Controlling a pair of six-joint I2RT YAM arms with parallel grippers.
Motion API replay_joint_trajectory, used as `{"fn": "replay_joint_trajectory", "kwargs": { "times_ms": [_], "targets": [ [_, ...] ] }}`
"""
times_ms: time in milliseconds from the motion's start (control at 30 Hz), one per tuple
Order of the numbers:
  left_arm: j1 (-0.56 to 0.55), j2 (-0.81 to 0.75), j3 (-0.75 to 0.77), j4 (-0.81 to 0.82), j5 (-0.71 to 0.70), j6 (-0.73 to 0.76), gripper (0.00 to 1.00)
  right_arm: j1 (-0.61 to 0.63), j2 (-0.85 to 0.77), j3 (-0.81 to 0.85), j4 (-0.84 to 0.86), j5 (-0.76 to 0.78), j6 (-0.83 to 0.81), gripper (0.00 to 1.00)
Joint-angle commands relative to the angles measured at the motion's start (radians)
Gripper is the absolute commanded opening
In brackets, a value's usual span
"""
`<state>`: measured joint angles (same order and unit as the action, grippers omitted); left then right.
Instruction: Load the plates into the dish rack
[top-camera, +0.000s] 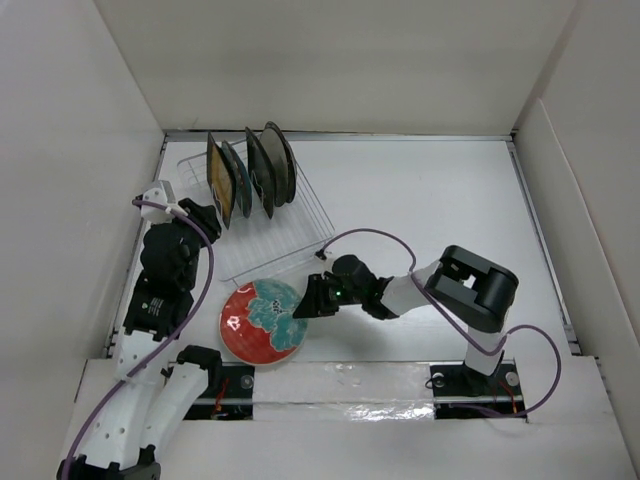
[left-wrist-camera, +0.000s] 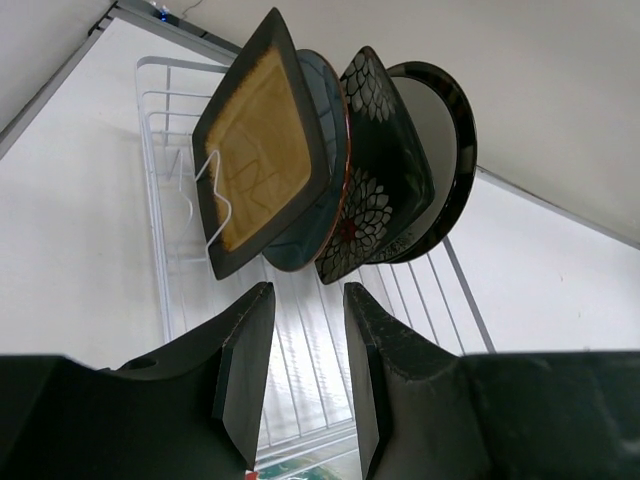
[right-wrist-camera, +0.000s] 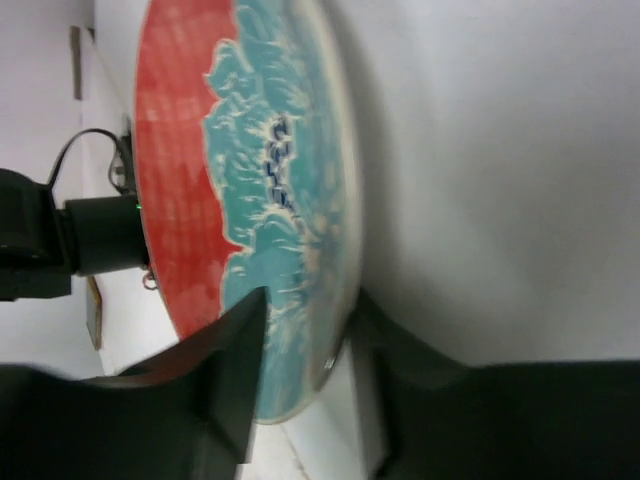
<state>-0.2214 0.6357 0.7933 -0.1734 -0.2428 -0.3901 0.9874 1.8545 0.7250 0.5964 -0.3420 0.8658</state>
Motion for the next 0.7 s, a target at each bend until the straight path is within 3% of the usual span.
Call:
{"fn": "replay_joint_trajectory", "kwargs": {
  "times_ms": [0, 33, 133, 367, 500, 667],
  "targets": [
    [0.001, -0.025, 0.000, 0.058, 0.002, 0.022, 0.31, -0.026, 0.061, -0.007, 0.025, -0.032, 0.039, 0.34],
    [0.001, -0.030, -0.002, 0.057, 0.002, 0.022, 0.31, -0.026, 0.075, -0.009, 0.051, -0.040, 0.045, 0.22],
    [0.001, -0.041, -0.005, 0.061, -0.012, 0.023, 0.32, -0.052, 0.071, -0.053, 0.114, -0.035, 0.082, 0.00],
    [0.001, -0.033, -0.003, 0.058, -0.006, 0.022, 0.32, -0.101, -0.142, -0.203, 0.125, -0.028, 0.033, 0.00],
    [0.001, -0.027, 0.001, 0.058, -0.004, 0.014, 0.33, -0.101, -0.418, -0.164, -0.070, -0.040, -0.094, 0.00],
    [0.001, -0.057, 0.017, 0.037, -0.093, -0.010, 0.32, -0.079, -0.676, 0.006, -0.296, 0.035, -0.209, 0.00]
  ]
}}
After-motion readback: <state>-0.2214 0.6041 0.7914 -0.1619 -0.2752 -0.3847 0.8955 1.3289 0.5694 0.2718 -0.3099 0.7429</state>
